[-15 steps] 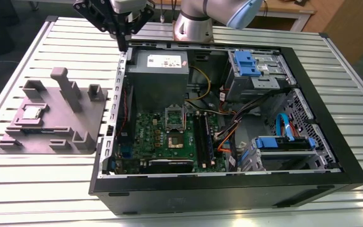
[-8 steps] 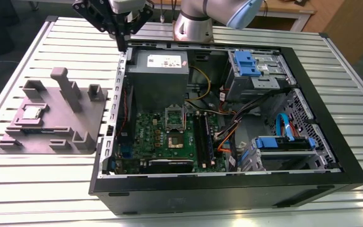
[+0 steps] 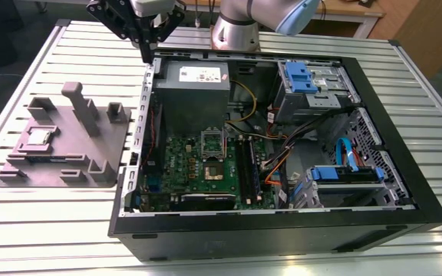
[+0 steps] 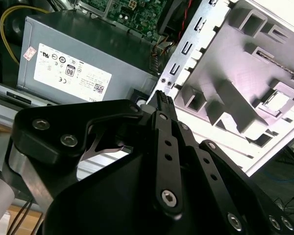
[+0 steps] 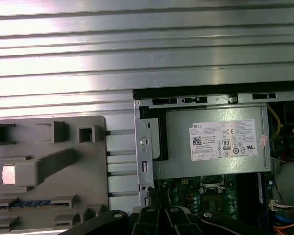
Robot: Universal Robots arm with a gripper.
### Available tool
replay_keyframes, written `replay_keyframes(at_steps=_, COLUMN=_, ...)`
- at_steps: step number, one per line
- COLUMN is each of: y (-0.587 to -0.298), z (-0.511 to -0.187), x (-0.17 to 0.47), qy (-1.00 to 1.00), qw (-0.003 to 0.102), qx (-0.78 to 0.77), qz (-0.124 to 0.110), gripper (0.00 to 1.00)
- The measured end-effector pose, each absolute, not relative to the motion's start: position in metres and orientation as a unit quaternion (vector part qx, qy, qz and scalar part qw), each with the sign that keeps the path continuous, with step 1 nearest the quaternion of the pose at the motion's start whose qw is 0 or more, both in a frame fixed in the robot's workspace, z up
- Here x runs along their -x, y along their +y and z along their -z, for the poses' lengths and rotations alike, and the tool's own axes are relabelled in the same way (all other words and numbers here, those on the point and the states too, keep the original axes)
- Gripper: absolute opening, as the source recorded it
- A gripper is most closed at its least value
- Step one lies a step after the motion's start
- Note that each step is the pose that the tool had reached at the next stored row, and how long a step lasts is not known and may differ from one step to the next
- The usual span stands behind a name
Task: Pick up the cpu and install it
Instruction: 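Reach for the cpu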
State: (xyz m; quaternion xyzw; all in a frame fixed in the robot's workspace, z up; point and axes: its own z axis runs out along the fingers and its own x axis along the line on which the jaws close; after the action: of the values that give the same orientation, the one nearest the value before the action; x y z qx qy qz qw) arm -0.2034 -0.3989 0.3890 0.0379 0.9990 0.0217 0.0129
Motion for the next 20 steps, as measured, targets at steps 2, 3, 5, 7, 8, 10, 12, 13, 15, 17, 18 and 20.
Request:
replay_keyframes(at_steps=2, y=-0.3989, z=-0.3889, x=0.2037, qy=0.999, qw=0.013, qx=-0.038, qz=-0.022, gripper=0.11)
replay_keyframes(at_steps=3, y=-0.3989, z=-0.3889, x=0.2039, qy=0.999, qw=0.013, qx=-0.038, qz=-0.022, gripper=0.11)
replay_keyframes(at_steps=5, y=-0.3989, z=-0.3888, x=0.2043, qy=0.999, qw=0.013, qx=-0.038, qz=-0.022, gripper=0.11)
replay_keyframes(at_steps=7, y=-0.3989, z=-0.3887, x=0.2048, qy=0.999, qw=0.013, qx=-0.038, qz=-0.022, gripper=0.11)
replay_keyframes(at_steps=8, y=-0.3989, z=-0.3887, x=0.2050, qy=0.999, qw=0.013, qx=-0.038, qz=-0.022, gripper=0.11)
replay_keyframes(at_steps=10, y=-0.3989, z=-0.3886, x=0.2054, qy=0.999, qw=0.013, qx=-0.038, qz=-0.022, gripper=0.11)
replay_keyframes(at_steps=12, y=-0.3989, z=-0.3885, x=0.2058, qy=0.999, qw=0.013, qx=-0.038, qz=-0.022, gripper=0.11)
replay_keyframes(at_steps=13, y=-0.3989, z=-0.3885, x=0.2060, qy=0.999, qw=0.013, qx=-0.038, qz=-0.022, gripper=0.11)
replay_keyframes(at_steps=15, y=-0.3989, z=-0.3883, x=0.2065, qy=0.999, qw=0.013, qx=-0.038, qz=-0.022, gripper=0.11)
replay_keyframes(at_steps=17, y=-0.3989, z=-0.3882, x=0.2070, qy=0.999, qw=0.013, qx=-0.038, qz=-0.022, gripper=0.11)
replay_keyframes(at_steps=18, y=-0.3989, z=-0.3882, x=0.2073, qy=0.999, qw=0.013, qx=-0.038, qz=-0.022, gripper=0.11)
replay_keyframes(at_steps=20, y=-0.3989, z=-0.3881, x=0.2078, qy=0.999, qw=0.013, qx=-0.038, qz=-0.022, gripper=0.11)
